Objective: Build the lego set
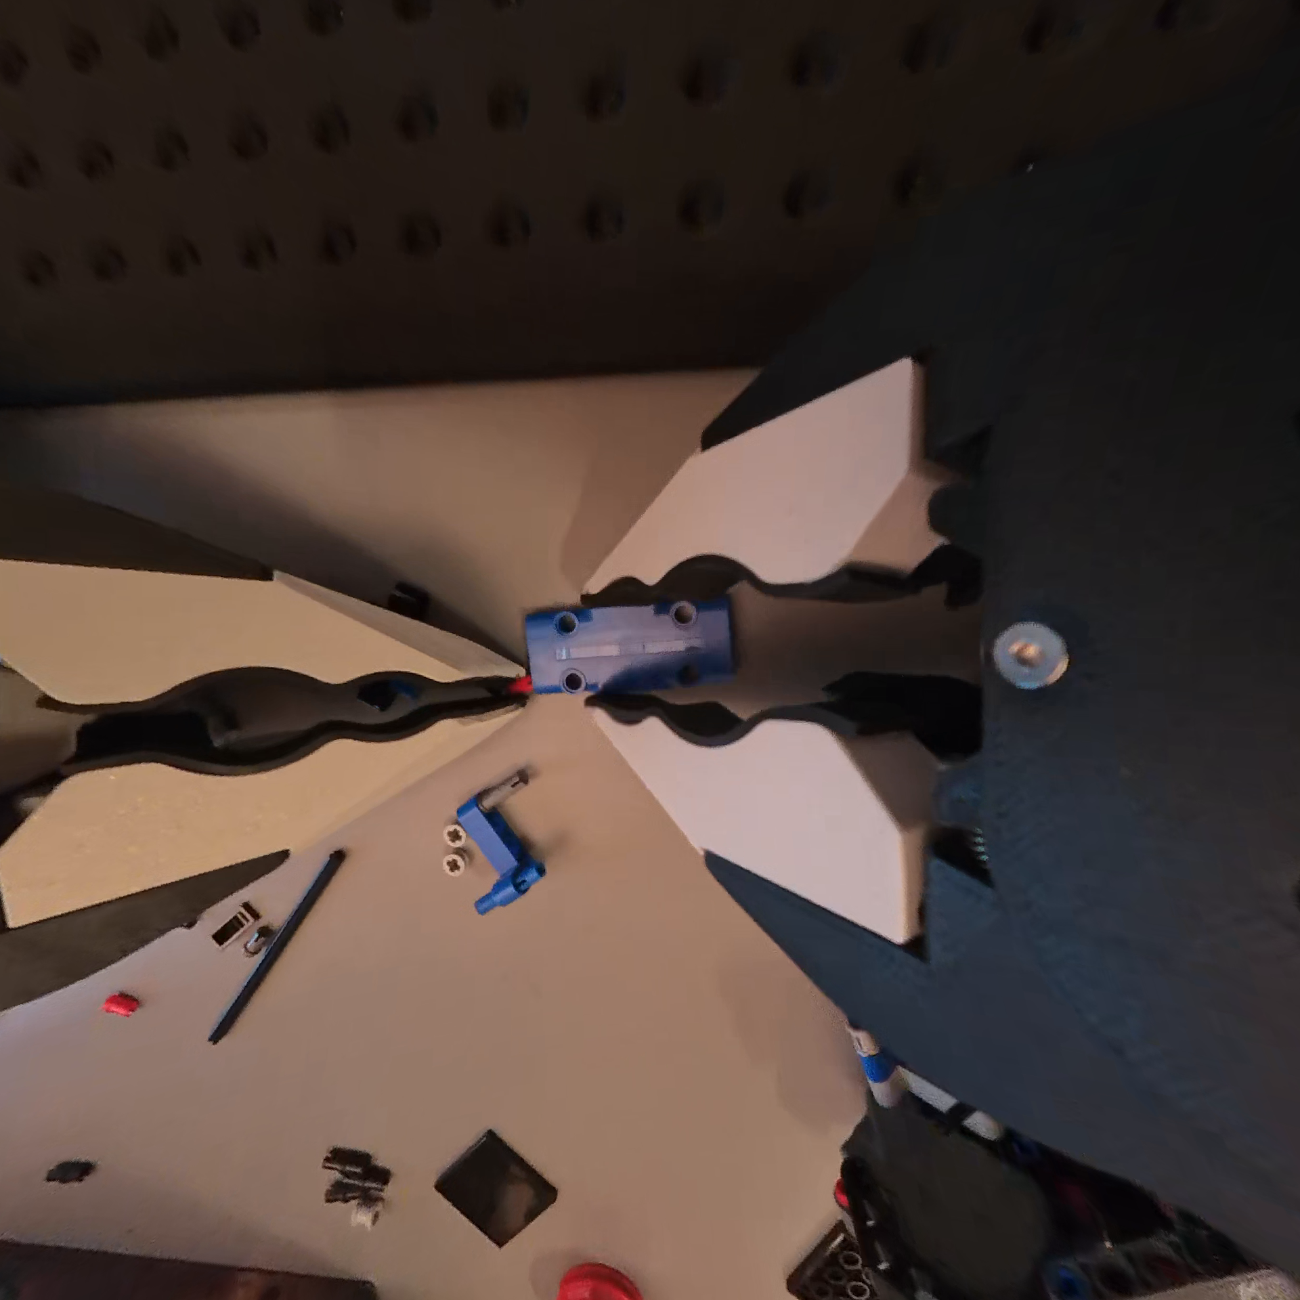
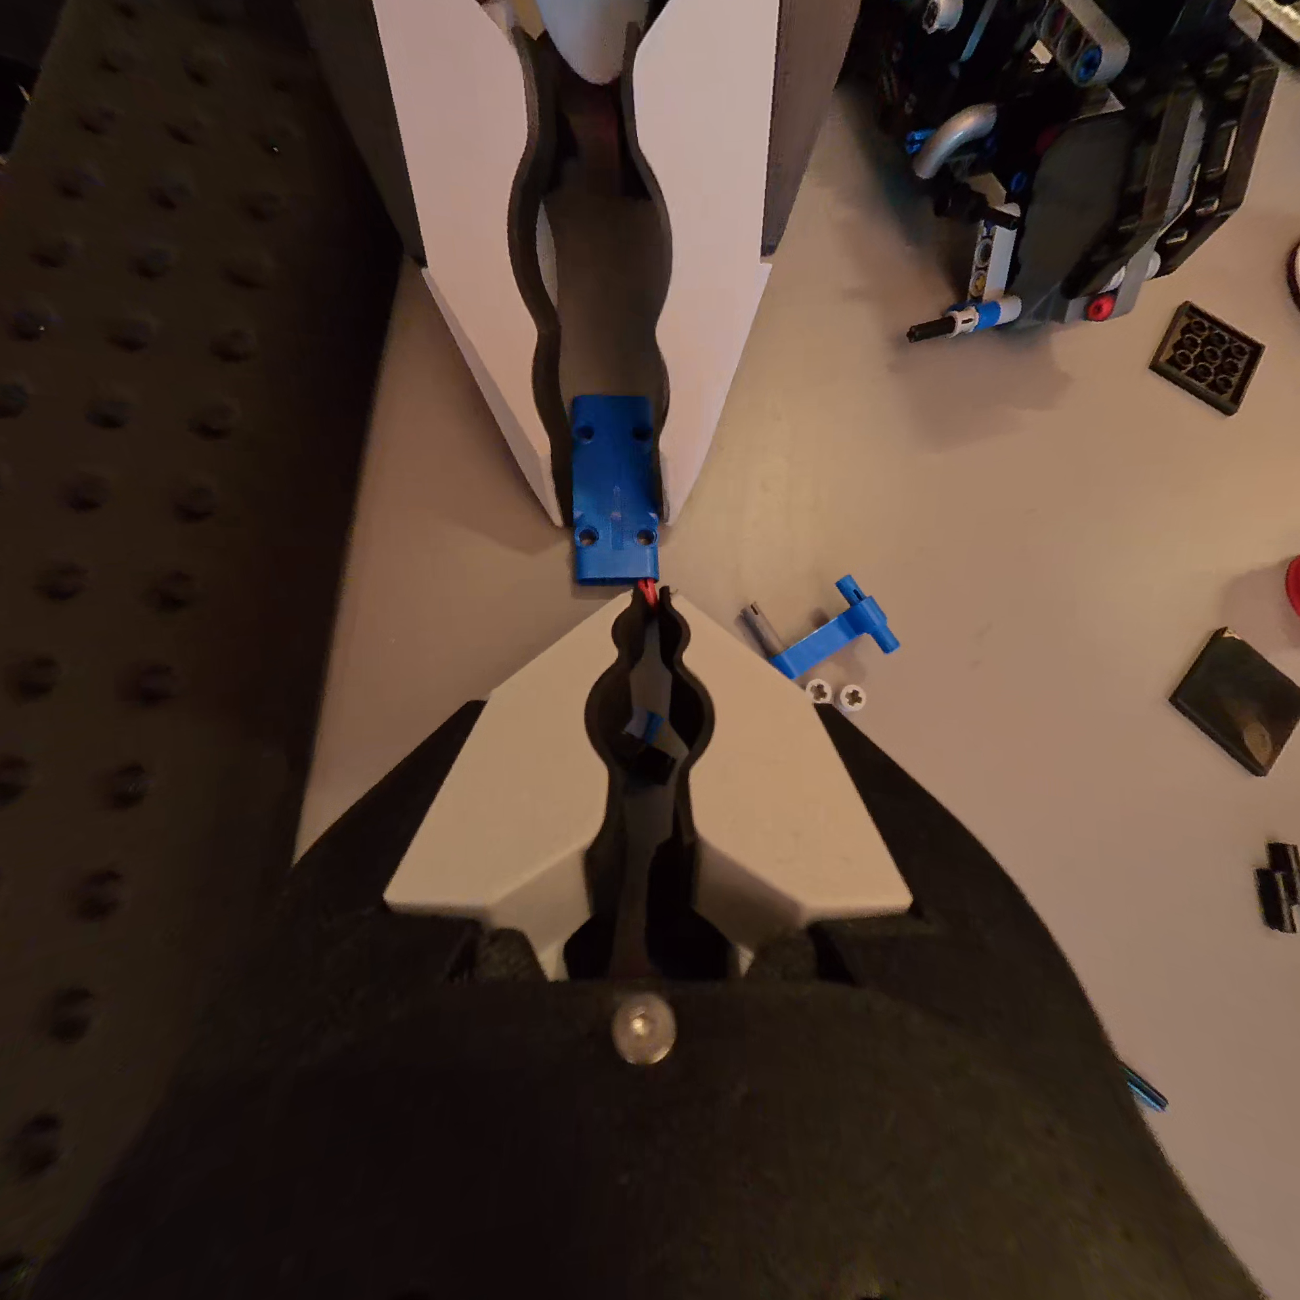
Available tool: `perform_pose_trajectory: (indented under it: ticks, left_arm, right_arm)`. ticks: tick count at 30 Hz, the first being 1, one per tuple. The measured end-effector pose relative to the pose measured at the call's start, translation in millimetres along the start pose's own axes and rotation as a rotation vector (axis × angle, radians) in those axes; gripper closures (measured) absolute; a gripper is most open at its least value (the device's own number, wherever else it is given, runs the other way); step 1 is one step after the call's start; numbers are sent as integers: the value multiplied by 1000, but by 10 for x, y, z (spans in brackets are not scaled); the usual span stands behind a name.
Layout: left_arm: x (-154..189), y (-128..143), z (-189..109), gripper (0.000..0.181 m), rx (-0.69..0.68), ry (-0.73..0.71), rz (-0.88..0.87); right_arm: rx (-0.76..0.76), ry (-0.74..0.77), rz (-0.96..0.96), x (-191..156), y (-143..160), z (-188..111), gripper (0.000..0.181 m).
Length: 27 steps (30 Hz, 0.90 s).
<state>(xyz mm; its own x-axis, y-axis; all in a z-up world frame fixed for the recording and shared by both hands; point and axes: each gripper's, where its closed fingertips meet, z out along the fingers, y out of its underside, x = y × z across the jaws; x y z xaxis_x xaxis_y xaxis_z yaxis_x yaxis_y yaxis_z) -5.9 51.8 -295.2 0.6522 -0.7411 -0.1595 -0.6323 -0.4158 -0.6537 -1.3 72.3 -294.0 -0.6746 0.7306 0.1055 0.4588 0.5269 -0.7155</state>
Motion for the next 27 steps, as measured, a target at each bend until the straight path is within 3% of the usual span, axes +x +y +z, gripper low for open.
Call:
perform_pose_trajectory:
  ticks: [27]
  left_arm:
    - [54, -35, 9, 158, 60, 55, -10]
  right_arm:
    - [-8, -9, -19, -4, -30, 24, 180]
